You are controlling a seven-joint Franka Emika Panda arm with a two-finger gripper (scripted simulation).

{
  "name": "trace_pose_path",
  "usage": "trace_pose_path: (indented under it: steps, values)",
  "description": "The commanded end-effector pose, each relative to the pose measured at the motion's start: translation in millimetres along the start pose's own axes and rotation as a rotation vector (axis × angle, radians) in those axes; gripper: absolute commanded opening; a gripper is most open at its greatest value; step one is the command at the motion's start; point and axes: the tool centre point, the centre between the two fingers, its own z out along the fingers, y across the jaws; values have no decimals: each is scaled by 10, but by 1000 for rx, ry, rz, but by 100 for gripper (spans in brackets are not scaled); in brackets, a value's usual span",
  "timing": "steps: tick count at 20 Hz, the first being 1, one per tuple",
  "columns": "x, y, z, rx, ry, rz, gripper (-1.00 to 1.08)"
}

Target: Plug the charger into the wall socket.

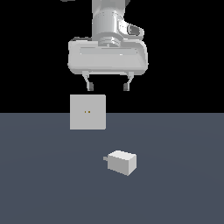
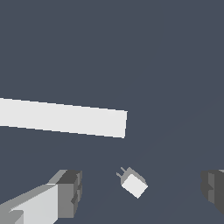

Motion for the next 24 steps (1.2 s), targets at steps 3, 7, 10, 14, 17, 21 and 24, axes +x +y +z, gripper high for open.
trace_pose_path:
  steps: [3,7,10,14,17,21,24]
  values:
    - [-3,-1,3,0,0,-3,100]
    - [-29,-7,28,1,3,-26,100]
    - [-66,-14,63,1,6,-58,100]
    - [-136,-25,130,3,12,-119,100]
    - [-205,-32,195,5,17,-178,100]
    - [-314,-34,302,7,27,-274,100]
    - [-399,-28,386,9,34,-349,100]
